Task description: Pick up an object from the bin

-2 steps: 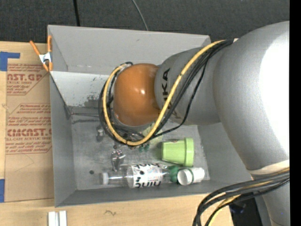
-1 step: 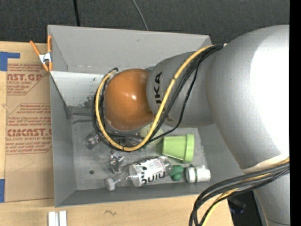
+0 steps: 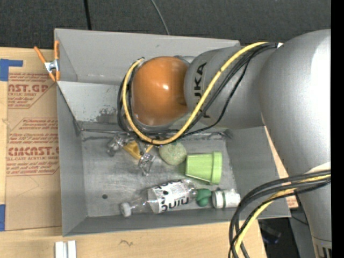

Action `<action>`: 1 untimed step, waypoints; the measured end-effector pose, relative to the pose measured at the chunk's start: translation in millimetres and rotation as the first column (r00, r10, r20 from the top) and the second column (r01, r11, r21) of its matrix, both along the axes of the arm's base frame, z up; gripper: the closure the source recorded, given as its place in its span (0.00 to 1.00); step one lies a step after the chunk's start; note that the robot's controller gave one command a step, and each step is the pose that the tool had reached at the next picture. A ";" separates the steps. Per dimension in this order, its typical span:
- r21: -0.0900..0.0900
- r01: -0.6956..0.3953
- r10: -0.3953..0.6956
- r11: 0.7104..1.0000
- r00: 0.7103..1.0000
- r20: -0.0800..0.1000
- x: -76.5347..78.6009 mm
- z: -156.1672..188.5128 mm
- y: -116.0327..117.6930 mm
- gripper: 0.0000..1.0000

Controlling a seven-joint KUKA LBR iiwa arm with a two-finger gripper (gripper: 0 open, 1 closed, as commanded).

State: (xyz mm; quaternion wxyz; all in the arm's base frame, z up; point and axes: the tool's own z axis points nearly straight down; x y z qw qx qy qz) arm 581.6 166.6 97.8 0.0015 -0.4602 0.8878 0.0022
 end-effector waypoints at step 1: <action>-0.003 0.008 -0.008 1.000 1.000 0.004 15.3 2.9 -18.6 0.00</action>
Offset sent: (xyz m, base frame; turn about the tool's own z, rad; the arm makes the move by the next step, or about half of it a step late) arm -0.0077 0.0174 0.0098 -0.2234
